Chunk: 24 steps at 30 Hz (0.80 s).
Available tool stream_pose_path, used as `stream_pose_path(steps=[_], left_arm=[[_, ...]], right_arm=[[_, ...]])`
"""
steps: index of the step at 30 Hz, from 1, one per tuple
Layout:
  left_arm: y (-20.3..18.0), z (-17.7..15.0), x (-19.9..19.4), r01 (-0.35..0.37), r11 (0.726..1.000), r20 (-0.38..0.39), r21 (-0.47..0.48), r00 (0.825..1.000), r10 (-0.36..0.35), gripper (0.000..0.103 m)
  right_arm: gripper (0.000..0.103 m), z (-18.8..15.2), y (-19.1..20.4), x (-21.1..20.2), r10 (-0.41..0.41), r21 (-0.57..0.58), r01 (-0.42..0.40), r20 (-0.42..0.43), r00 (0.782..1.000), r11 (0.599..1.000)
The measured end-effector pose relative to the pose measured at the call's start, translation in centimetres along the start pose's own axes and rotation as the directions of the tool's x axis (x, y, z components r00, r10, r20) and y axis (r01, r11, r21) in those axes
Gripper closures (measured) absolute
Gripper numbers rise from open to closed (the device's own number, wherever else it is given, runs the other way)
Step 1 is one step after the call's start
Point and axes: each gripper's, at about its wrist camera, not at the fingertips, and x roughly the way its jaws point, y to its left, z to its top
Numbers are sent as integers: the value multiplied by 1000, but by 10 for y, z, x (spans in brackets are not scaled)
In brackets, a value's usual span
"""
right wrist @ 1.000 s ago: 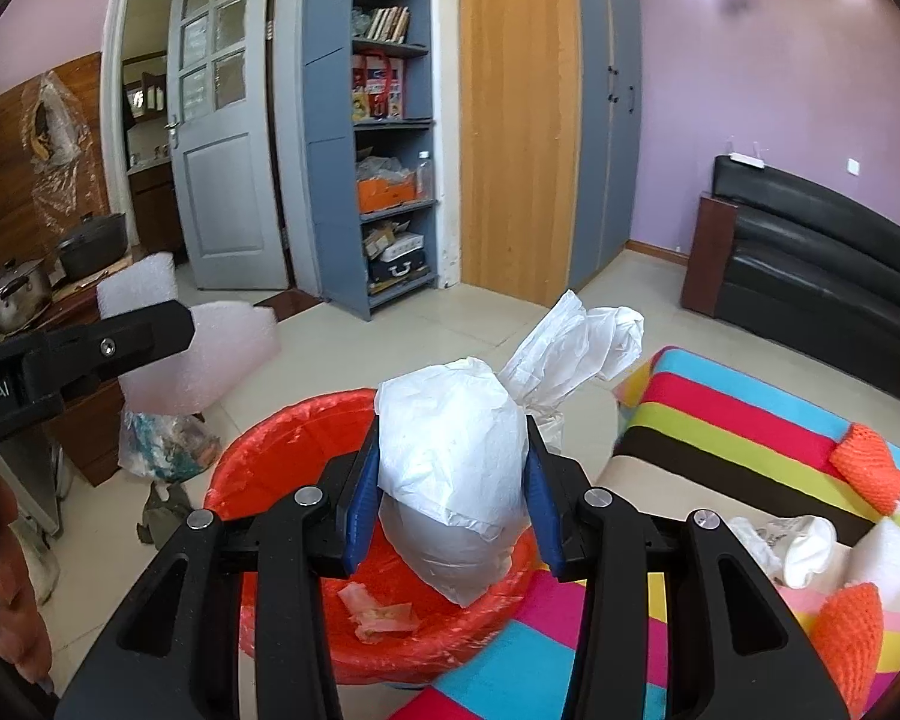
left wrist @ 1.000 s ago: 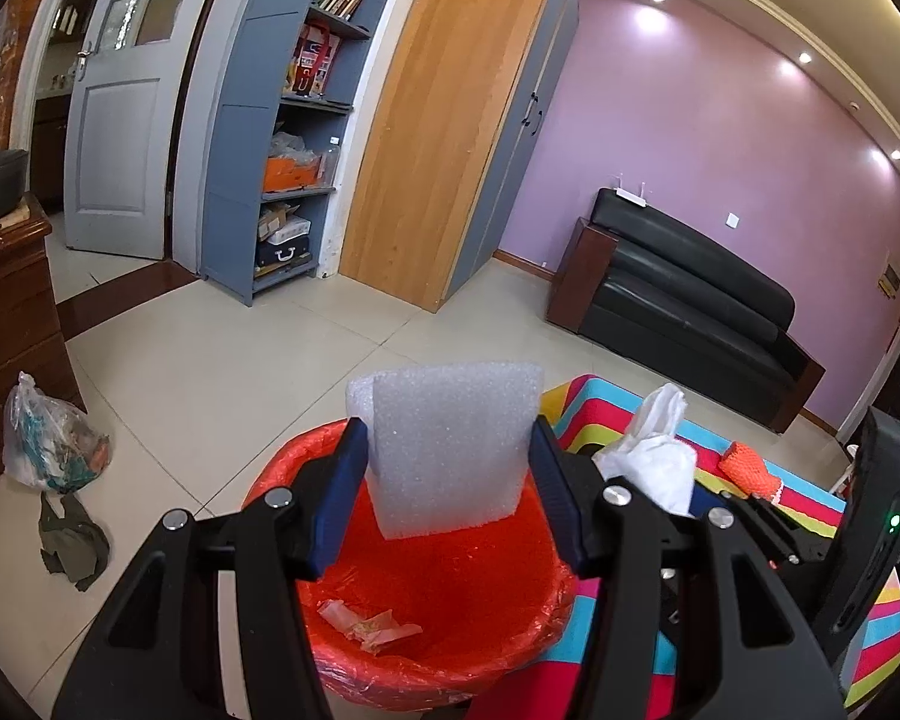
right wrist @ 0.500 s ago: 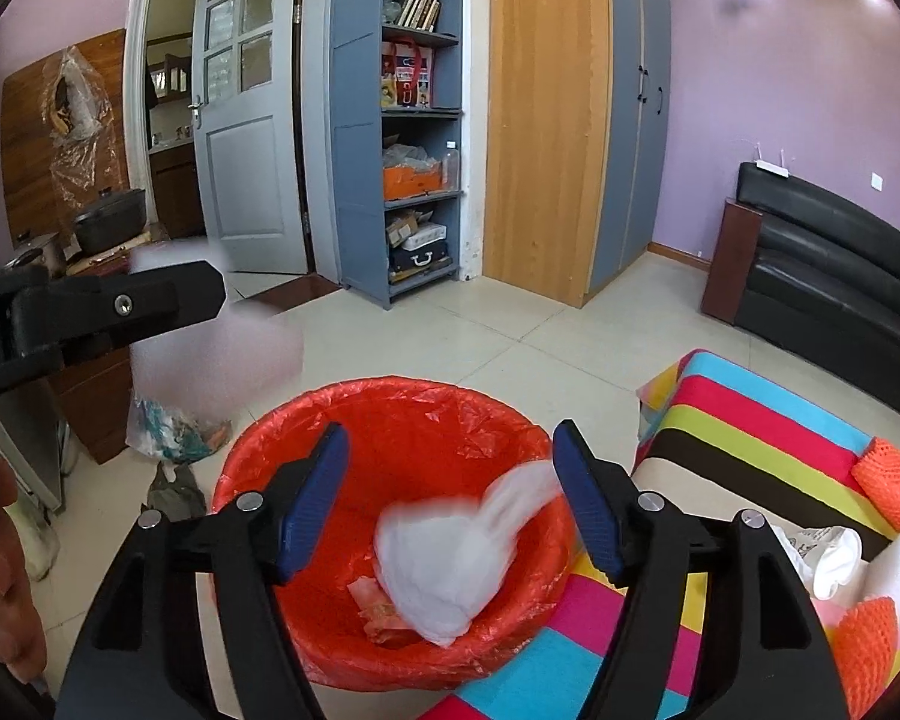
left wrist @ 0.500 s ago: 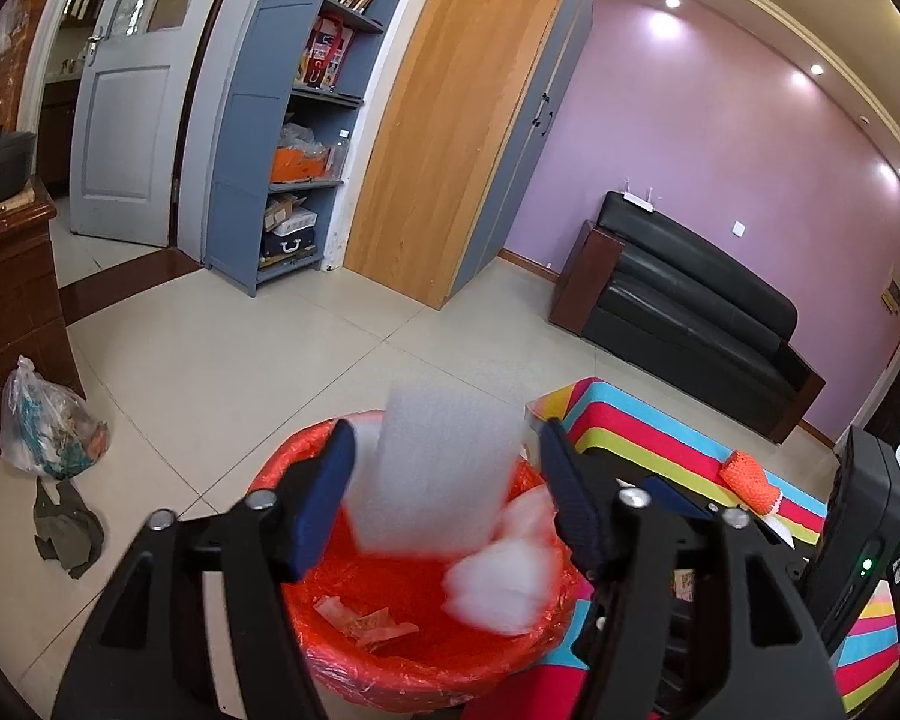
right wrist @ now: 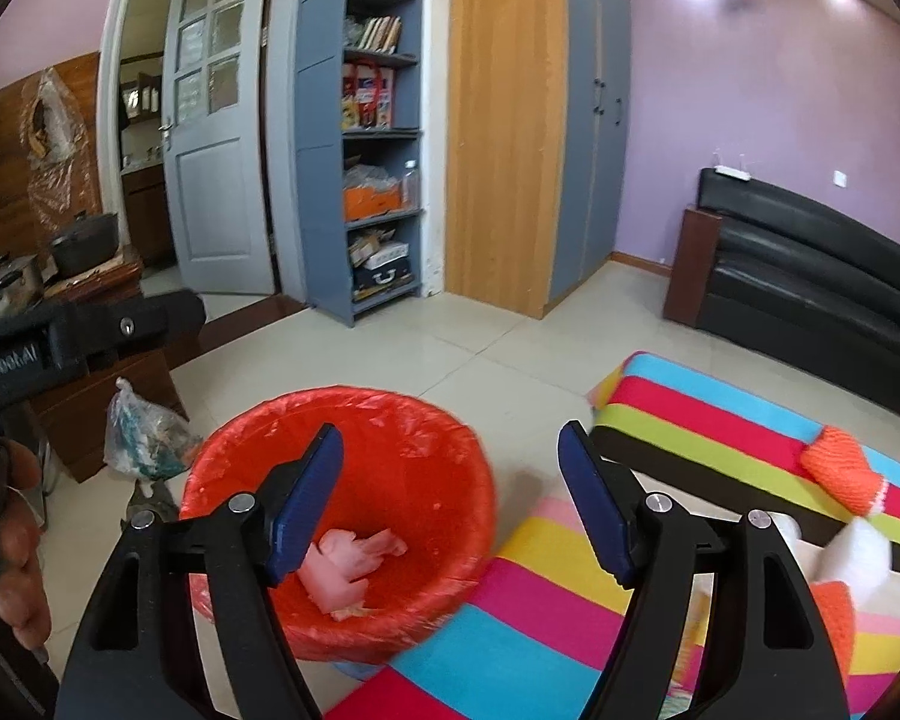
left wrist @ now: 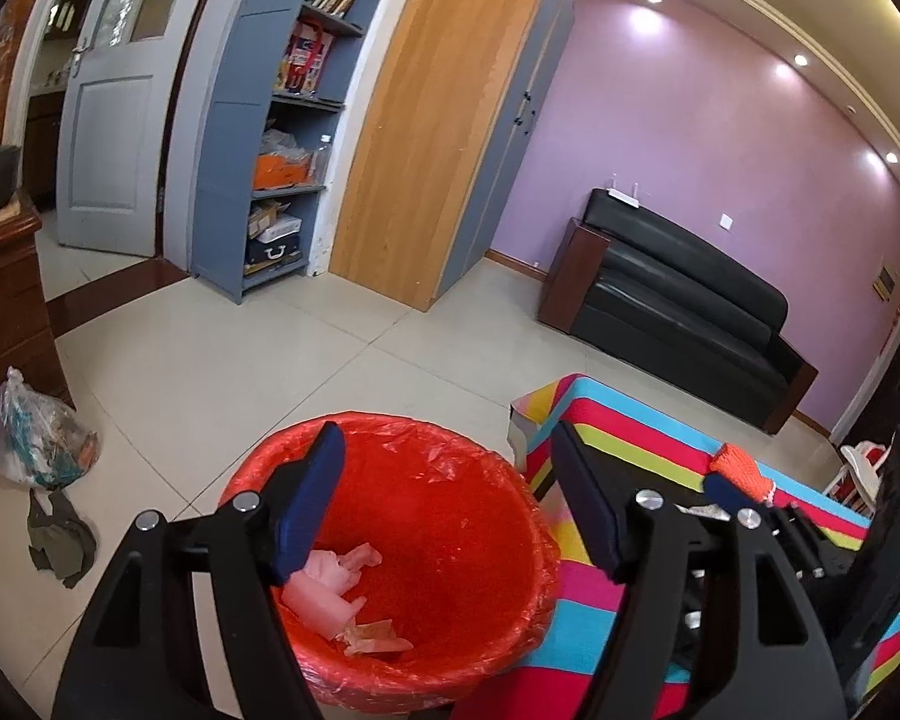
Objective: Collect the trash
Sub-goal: 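Return to the table and grasp the white tissue with the right gripper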
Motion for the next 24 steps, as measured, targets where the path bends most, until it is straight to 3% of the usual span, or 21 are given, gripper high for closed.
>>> stream_pose_path(steps=[13,24], left_arm=[[-60,-22,6,76,989,-10,125,997,-76,35],[-119,-63,16,199,954,-70,225,980,-188,34]], right_arm=[[32,-30,-67,-64,-140,43,138,36,990,990],[31,-67,-108,-102,-245,86,241,36,969,967]])
